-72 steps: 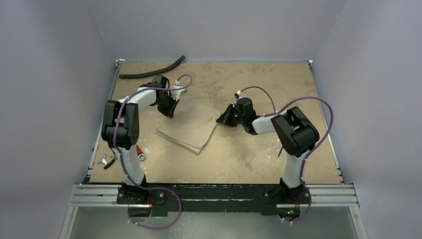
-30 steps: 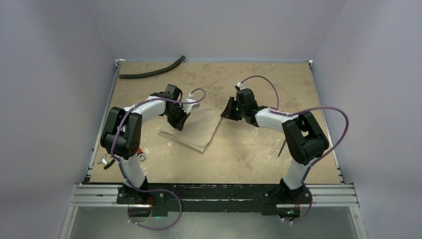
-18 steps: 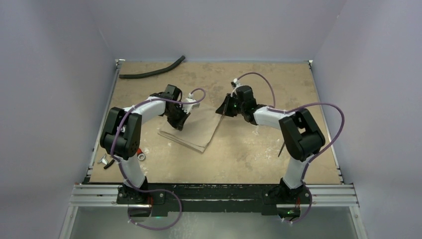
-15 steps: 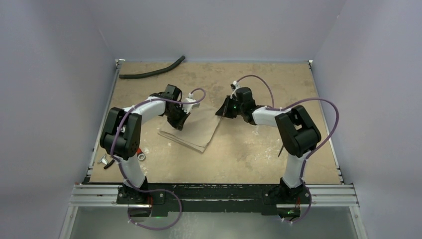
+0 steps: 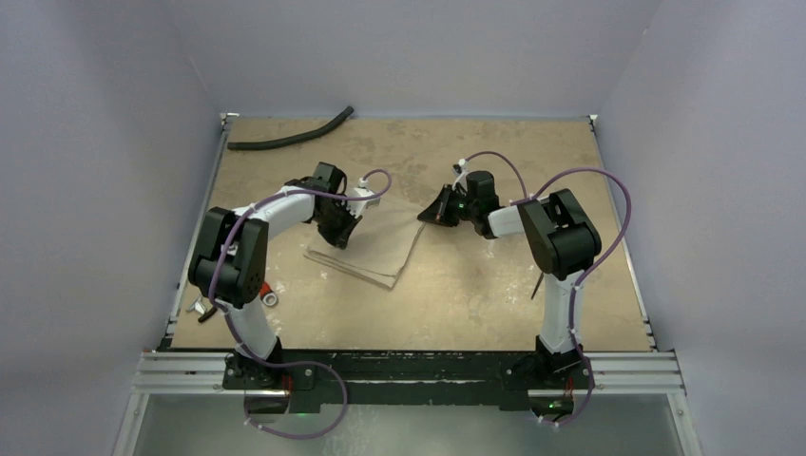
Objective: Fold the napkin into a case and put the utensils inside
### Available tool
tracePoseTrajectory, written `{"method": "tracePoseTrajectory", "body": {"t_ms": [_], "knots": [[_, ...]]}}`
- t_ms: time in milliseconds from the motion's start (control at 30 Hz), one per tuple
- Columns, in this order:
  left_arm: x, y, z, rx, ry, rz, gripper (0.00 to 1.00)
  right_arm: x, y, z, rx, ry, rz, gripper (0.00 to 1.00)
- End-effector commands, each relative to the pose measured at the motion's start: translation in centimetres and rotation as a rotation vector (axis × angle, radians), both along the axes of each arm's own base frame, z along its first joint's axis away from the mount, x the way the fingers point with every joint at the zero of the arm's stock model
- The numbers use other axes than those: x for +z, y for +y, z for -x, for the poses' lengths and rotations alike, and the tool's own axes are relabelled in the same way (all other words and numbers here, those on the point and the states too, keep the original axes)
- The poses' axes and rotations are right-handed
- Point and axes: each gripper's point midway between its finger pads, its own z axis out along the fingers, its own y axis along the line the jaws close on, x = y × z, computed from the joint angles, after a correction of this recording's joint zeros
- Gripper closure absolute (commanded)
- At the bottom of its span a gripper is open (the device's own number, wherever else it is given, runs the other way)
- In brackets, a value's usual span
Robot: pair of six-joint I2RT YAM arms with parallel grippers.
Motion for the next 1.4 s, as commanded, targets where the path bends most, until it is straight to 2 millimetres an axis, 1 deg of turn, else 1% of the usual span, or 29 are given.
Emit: {"method": "tracePoseTrajectory", "body": {"t_ms": [0, 33, 67, 100, 167, 233, 333, 433, 567, 667, 767, 833, 900, 967, 1067, 1133, 1200, 1300, 1367], "knots": [[1.8, 0.4, -0.5, 0.013, -0.064, 0.003, 0.99, -1.7, -1.0, 0.4, -0.011, 0.038, 0.027, 1.00], [2.0, 0.5, -0.5, 0.016, -0.070, -0.002, 0.99, -1.9, -1.0, 0.4, -0.010, 0.043, 0.029, 1.00], [2.8, 1.2, -0.5, 0.019, -0.090, -0.020, 0.98, -2.2, -1.0, 0.5, -0.008, 0.048, 0.038, 1.00], [3.1, 1.6, -0.4, 0.020, -0.096, -0.025, 0.97, -2.4, -1.1, 0.5, -0.007, 0.052, 0.043, 1.00], [3.6, 2.5, -0.1, 0.022, -0.098, -0.035, 0.97, -2.6, -1.2, 0.5, -0.008, 0.056, 0.057, 1.00], [3.7, 3.7, 0.1, 0.031, -0.095, -0.049, 0.97, -2.5, -1.4, 0.4, -0.010, 0.052, 0.066, 1.00], [3.0, 5.7, 0.7, 0.047, -0.074, -0.070, 0.97, -2.5, -1.5, 0.4, -0.011, 0.053, 0.073, 1.00], [2.3, 7.1, 1.3, 0.065, -0.044, -0.073, 0.97, -2.5, -1.6, 0.3, -0.015, 0.053, 0.078, 1.00], [1.8, 8.0, 1.8, 0.076, -0.032, -0.071, 0.98, -2.5, -1.6, 0.3, -0.016, 0.053, 0.081, 1.00], [0.9, 8.4, 2.3, 0.077, -0.025, -0.089, 0.98, -2.4, -1.6, 0.3, -0.016, 0.050, 0.082, 1.00], [0.0, 8.9, 2.5, 0.084, -0.023, -0.108, 0.99, -1.2, -1.7, -0.3, -0.024, 0.018, 0.082, 1.00], [-0.4, 9.0, 2.7, 0.086, -0.014, -0.106, 0.99, 0.4, -1.5, -0.7, -0.037, -0.016, 0.076, 1.00], [-0.4, 8.8, 2.6, 0.089, -0.018, -0.097, 0.99, 2.3, -1.1, -0.6, -0.040, -0.042, 0.054, 1.00], [-0.4, 8.8, 2.6, 0.091, -0.018, -0.092, 0.99, 4.6, 0.0, 0.0, -0.032, -0.076, 0.032, 1.00], [0.0, 8.6, 2.4, 0.095, -0.025, -0.083, 0.99, 6.2, 2.2, 1.5, -0.003, -0.098, 0.031, 1.00], [0.7, 8.4, 2.0, 0.094, -0.031, -0.069, 0.99, 6.5, 4.1, 2.7, 0.031, -0.095, 0.020, 1.00], [1.8, 8.0, 1.6, 0.098, -0.038, -0.046, 0.99, 6.3, 6.2, 4.1, 0.080, -0.082, 0.004, 1.00], [4.1, 7.3, 0.6, 0.104, -0.055, 0.002, 0.93, 5.6, 9.4, 5.5, 0.144, -0.060, -0.023, 1.00], [5.6, 6.8, 0.1, 0.104, -0.070, 0.029, 0.90, 5.7, 11.4, 6.2, 0.181, -0.057, -0.047, 1.00]]}}
